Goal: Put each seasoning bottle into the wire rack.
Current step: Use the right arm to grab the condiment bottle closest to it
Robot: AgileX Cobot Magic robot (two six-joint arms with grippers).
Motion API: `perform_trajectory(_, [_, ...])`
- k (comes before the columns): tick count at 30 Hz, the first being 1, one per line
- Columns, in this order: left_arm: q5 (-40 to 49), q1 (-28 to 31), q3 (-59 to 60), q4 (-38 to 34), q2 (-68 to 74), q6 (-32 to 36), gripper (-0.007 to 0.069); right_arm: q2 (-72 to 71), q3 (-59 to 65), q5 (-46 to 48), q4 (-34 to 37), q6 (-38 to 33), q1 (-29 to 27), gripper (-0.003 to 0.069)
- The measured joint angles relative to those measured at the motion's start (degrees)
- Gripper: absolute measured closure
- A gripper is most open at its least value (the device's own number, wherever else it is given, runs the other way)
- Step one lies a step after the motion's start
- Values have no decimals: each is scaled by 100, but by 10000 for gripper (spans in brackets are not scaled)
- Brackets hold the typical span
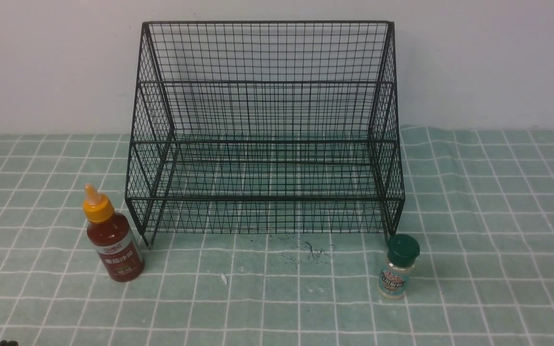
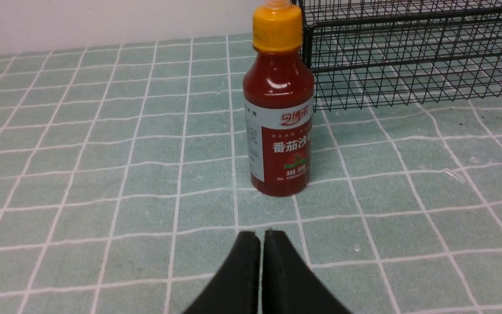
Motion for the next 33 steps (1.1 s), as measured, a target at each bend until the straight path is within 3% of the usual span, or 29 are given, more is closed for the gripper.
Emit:
perform_trajectory(5, [0, 0, 0, 0, 0, 0, 631, 1830, -1684, 2484, -469, -700, 13, 672])
perform_trajectory(9, [1, 0, 0, 0, 0, 0, 631, 3492, -2374, 3757, -657, -1144, 15, 672])
perform_trajectory(15, [6, 0, 0, 0, 0, 0, 631, 5519, -3126, 3874, -781, -1643, 160, 669])
perform_trajectory(21, [6, 0, 0, 0, 0, 0, 631, 6650, -3833, 3874, -1212, -1489, 1028, 647])
perform_trajectory(27, [11, 0, 0, 0, 0, 0, 631, 7274, -4368, 3843, -2218, -782, 1964, 496])
perform_trajectory(33, [16, 0, 0, 0, 0, 0, 631, 8196, -4691, 3628, -2790, -301, 2364, 218])
